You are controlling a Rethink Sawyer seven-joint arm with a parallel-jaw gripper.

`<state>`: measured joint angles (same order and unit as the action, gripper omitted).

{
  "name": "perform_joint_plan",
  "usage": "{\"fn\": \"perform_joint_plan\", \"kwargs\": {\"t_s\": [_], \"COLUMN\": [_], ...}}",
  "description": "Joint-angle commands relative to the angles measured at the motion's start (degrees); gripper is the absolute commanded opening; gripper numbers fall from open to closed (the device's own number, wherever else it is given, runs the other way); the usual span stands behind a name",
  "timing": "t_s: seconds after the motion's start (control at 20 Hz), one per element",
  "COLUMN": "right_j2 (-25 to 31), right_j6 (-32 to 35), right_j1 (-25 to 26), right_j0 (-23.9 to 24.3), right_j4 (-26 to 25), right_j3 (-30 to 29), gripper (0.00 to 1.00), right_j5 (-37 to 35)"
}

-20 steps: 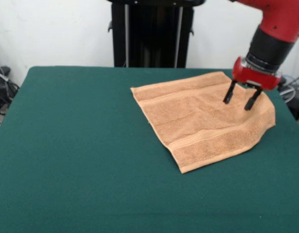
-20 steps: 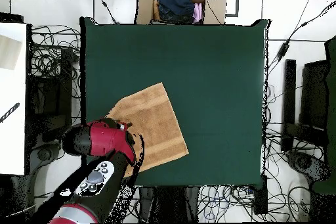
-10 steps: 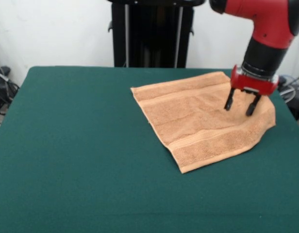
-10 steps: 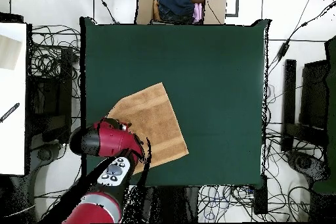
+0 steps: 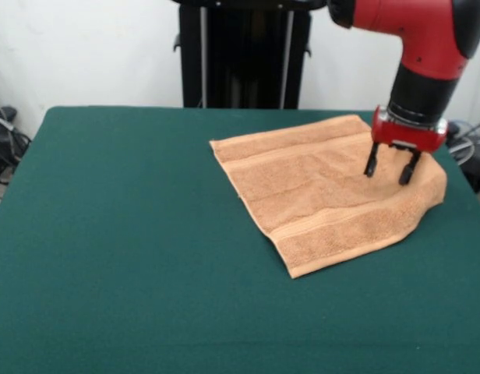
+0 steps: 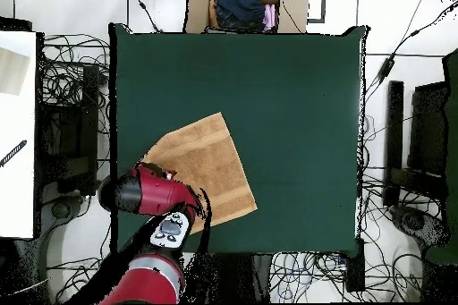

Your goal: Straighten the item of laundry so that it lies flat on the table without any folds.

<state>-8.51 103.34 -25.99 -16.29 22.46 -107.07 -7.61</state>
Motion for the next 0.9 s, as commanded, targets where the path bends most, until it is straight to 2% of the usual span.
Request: {"fn": "perform_joint_plan", "kwargs": {"t_s": [0.05, 0.3, 0.9], "right_j2": [6.1, 4.14, 3.02], "right_j6": [12.5, 13.88, 14.58], "right_j1": [-0.29, 1.1, 2.92], "right_j0": [-0.67, -3.83, -5.87], "right_j4": [0.71, 2.62, 4.27], "right_j3": [-2.4, -0.04, 2.01], "gripper": [1.0, 1.0, 1.0], "right_j5": [1.04, -0.49, -0.7]}}
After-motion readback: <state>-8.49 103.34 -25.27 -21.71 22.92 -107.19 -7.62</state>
